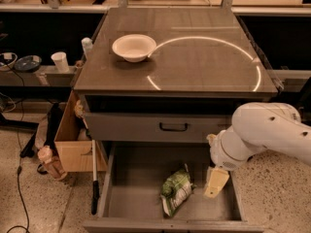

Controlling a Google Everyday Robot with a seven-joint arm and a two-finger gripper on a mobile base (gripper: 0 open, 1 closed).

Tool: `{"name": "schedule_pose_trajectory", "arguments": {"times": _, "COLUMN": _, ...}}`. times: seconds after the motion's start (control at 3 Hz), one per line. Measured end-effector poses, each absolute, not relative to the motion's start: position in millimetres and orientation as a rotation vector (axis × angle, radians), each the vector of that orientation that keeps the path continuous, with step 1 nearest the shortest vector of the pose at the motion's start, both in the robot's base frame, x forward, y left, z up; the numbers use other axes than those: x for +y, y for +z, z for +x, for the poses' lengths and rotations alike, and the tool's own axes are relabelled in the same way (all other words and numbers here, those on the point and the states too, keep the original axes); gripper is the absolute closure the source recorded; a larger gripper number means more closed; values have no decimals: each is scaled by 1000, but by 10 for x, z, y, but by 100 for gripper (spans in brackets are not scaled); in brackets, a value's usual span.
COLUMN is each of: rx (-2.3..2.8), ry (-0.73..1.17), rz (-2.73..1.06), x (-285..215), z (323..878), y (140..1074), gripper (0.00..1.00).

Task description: Pick green jalapeno chip bag from middle drawer and place on counter

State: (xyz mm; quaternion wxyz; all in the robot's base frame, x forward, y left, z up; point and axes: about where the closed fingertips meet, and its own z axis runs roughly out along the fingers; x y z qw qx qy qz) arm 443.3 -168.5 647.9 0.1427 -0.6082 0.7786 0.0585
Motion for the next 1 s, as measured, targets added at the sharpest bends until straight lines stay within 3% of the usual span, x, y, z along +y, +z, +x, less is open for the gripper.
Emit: {"name": "schedule_pose_trajectory", "arguments": {"times": 1.0, "rx": 2210, "ry": 223, "rz": -1841, "x": -1470, "z": 4460, "y": 5949, "gripper": 0}}
